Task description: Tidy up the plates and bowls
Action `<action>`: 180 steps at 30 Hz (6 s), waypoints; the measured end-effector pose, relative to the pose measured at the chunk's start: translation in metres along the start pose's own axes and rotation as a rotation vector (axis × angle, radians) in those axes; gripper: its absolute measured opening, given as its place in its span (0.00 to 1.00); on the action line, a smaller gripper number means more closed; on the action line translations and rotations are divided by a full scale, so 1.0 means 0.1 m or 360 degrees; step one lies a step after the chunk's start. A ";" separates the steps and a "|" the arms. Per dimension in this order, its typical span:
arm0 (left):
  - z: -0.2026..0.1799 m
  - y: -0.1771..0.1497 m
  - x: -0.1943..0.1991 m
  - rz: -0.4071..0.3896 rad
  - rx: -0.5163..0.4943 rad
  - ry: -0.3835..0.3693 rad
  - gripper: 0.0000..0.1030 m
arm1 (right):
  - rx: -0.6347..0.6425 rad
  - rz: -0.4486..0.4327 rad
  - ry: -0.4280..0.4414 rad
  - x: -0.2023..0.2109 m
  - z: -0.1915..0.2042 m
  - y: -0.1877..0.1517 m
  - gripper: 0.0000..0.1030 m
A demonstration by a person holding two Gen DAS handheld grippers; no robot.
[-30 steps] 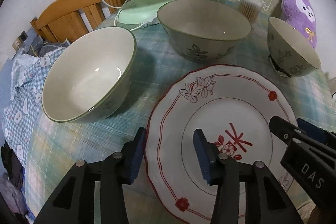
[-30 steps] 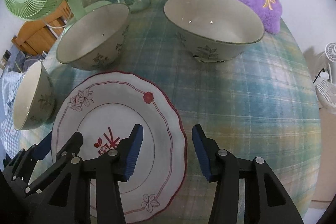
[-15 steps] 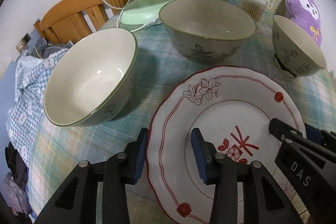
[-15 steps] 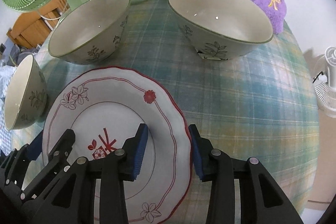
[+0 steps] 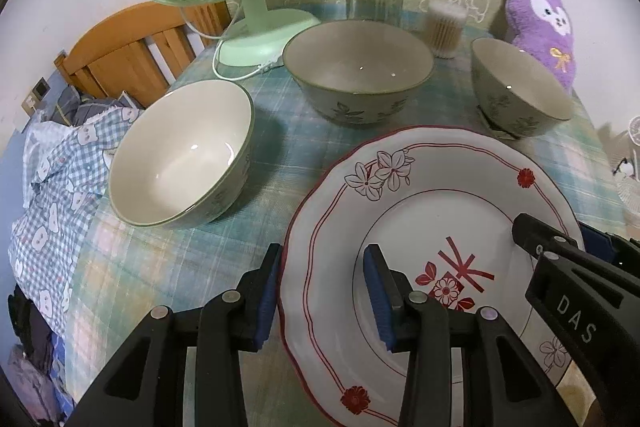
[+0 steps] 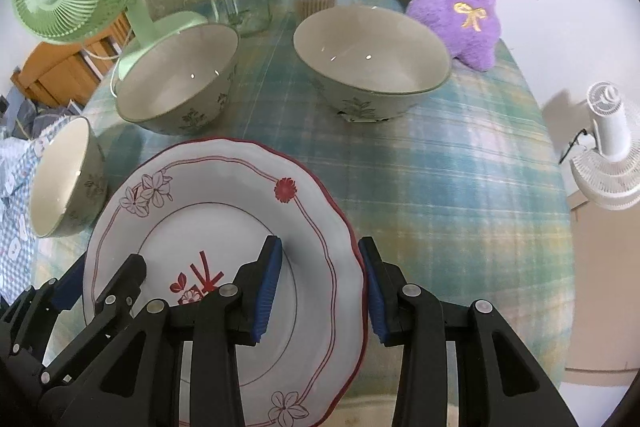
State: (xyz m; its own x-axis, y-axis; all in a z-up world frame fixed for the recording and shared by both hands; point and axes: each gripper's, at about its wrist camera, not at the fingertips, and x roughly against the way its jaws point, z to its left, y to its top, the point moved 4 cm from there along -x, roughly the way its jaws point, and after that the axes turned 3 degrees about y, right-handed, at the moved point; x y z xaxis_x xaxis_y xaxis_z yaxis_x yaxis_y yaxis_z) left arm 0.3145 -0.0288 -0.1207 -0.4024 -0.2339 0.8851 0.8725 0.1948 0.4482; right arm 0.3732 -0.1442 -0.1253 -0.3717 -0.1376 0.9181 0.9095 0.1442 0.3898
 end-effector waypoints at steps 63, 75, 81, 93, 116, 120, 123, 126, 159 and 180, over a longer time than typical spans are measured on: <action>-0.80 -1.42 0.78 0.0034 -0.0381 -0.0041 0.40 | -0.0170 0.0057 -0.0178 0.86 -1.02 -1.90 0.41; -0.80 -1.42 0.77 0.0063 -0.0326 0.0013 0.40 | -0.0084 0.0086 -0.0154 0.81 -0.96 -1.81 0.41; -0.77 -1.45 0.79 0.0082 -0.0298 0.0033 0.42 | -0.0040 0.0107 -0.0115 0.80 -0.92 -1.81 0.44; -0.75 -1.37 1.11 0.0043 -0.0209 -0.0093 0.74 | -0.0112 -0.0006 0.0047 1.16 -1.05 -1.77 0.67; -0.13 -0.92 1.63 -0.0239 -0.0222 -0.0210 0.81 | -0.0056 -0.0268 -0.0061 1.96 -0.37 -1.46 0.67; 0.10 -0.74 1.65 -0.0270 -0.0249 -0.0240 0.81 | -0.0136 -0.0306 -0.0054 2.01 -0.12 -1.31 0.67; 0.32 -0.58 1.63 -0.0289 -0.0271 -0.0251 0.81 | -0.0155 -0.0330 -0.0057 2.02 0.12 -1.19 0.67; 0.52 -0.44 1.54 -0.0289 -0.0290 -0.0253 0.81 | -0.0184 -0.0331 -0.0052 1.97 0.34 -1.06 0.67; 1.50 0.75 -0.06 -0.0189 -0.0363 -0.0256 0.62 | -0.0263 -0.0244 -0.0089 0.53 1.66 0.24 0.64; 0.01 1.36 0.13 -0.0290 -0.0345 -0.0314 0.62 | -0.0338 -0.0366 -0.0167 0.64 0.07 0.84 0.64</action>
State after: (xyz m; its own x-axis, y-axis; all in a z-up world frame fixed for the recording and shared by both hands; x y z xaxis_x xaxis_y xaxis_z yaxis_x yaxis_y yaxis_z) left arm 0.4275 -0.0048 -0.0483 -0.5846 -0.0531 0.8096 0.8113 -0.0449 0.5829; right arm 0.4249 -0.1342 -0.0333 -0.5787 -0.0395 0.8146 0.8141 -0.0880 0.5741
